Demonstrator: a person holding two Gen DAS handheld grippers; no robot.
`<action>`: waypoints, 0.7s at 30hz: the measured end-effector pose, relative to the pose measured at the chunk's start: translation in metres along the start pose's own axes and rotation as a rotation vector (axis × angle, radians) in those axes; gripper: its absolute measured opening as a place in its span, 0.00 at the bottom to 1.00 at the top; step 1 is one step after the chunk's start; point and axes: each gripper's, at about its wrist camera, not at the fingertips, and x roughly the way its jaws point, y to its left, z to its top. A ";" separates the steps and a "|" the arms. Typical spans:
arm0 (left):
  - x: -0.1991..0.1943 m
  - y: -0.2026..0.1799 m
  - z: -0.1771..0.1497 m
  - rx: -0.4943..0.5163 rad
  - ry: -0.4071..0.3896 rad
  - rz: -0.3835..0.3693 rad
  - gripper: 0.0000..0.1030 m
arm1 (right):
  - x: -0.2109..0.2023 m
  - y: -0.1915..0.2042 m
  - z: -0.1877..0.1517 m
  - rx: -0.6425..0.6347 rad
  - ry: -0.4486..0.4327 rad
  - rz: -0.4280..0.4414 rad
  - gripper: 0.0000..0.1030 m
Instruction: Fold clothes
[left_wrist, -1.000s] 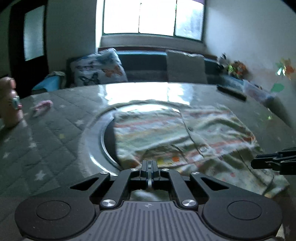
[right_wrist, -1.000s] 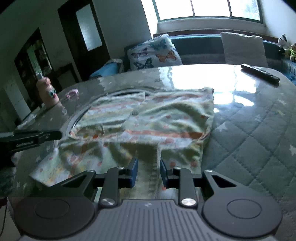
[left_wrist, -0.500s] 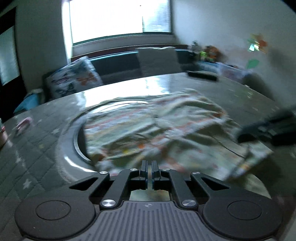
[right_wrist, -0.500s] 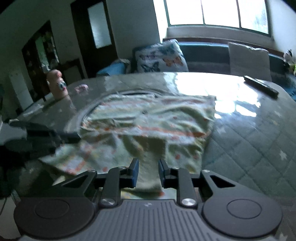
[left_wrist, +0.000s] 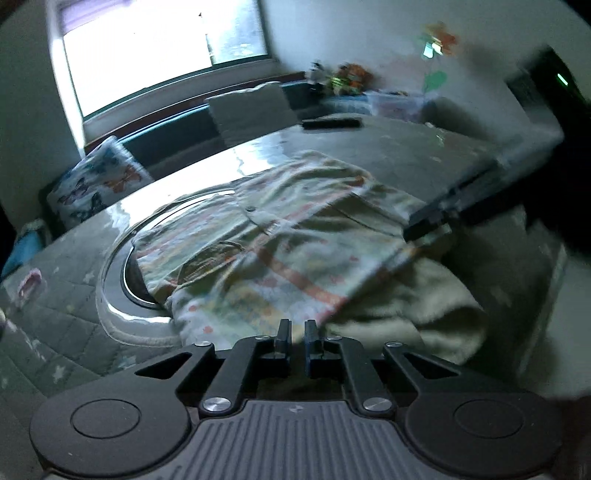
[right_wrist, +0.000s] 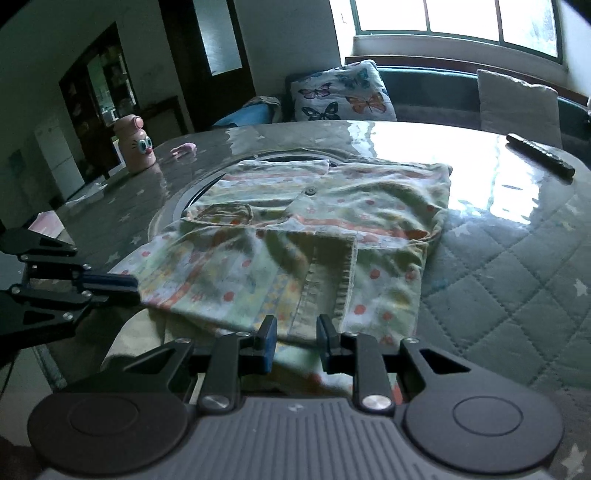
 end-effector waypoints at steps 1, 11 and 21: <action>-0.002 -0.005 -0.003 0.028 -0.003 0.000 0.37 | -0.003 0.000 -0.001 -0.007 0.002 -0.002 0.23; 0.007 -0.041 -0.009 0.194 -0.097 -0.019 0.45 | -0.026 0.006 -0.016 -0.115 0.024 -0.023 0.36; 0.018 -0.012 0.015 0.002 -0.157 -0.050 0.07 | -0.030 0.022 -0.023 -0.237 0.012 0.009 0.51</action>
